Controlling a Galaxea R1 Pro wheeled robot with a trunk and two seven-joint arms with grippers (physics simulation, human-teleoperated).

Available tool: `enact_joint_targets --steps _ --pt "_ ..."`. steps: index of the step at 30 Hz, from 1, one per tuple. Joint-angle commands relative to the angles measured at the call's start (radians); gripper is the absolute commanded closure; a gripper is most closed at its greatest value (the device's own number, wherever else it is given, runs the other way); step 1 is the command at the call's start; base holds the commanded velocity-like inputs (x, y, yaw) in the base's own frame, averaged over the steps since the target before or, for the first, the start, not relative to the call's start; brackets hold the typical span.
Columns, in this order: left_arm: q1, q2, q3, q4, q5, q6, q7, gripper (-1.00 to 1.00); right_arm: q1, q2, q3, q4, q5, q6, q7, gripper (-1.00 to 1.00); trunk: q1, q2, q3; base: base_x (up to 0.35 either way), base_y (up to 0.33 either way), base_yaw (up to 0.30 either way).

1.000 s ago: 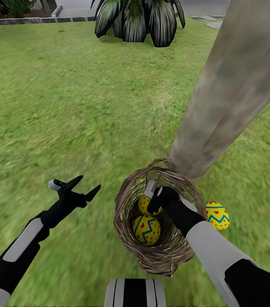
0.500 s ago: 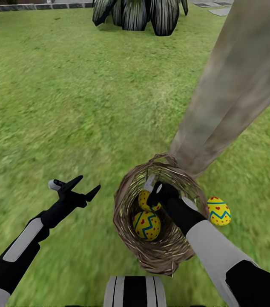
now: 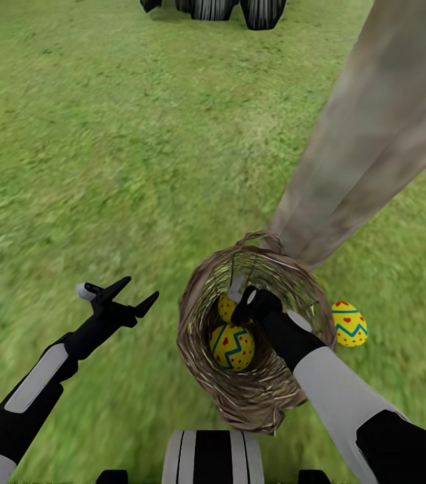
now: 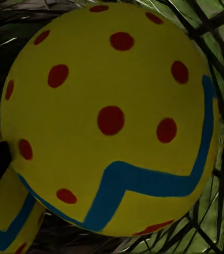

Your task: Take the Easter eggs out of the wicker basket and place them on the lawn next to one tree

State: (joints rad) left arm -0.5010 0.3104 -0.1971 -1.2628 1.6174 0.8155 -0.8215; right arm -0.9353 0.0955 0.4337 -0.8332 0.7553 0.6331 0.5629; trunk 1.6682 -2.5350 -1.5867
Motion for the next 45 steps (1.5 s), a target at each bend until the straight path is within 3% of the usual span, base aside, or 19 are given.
enact_joint_targets --steps 1,9,16,17,29,45 --pt "-0.001 0.001 -0.002 0.0 0.007 0.005 -0.001 -1.0 0.0 0.0 0.0 -0.001 0.021 -0.001 0.007 -1.0 0.0 0.0 -0.005 0.0 0.0 0.0" --pt "-0.001 0.001 -0.002 0.001 0.007 0.005 -0.001 -1.0 0.0 -0.001 -0.002 -0.001 0.02 0.0 0.014 -1.0 0.004 -0.002 -0.036 0.0 0.0 0.0" --pt "-0.001 0.001 -0.002 0.001 0.007 0.005 -0.001 -1.0 0.0 0.001 0.0 0.008 0.018 0.0 0.018 -1.0 0.004 -0.002 -0.036 0.0 0.0 0.0" --pt "-0.001 0.001 -0.002 0.002 0.007 0.005 -0.001 -1.0 0.0 0.001 0.001 0.008 0.018 0.0 0.018 1.0 0.004 -0.002 -0.036 0.0 0.0 0.0" --pt "-0.001 0.001 -0.002 0.033 0.009 0.005 -0.005 -1.0 0.001 0.0 0.002 0.008 0.02 -0.001 0.02 1.0 0.004 -0.003 -0.039 0.0 0.0 0.0" --pt "-0.001 0.001 -0.001 0.036 0.007 0.005 -0.005 -1.0 0.001 -0.002 0.001 0.006 0.021 -0.003 0.02 1.0 -0.003 0.001 0.022 0.0 0.0 0.0"
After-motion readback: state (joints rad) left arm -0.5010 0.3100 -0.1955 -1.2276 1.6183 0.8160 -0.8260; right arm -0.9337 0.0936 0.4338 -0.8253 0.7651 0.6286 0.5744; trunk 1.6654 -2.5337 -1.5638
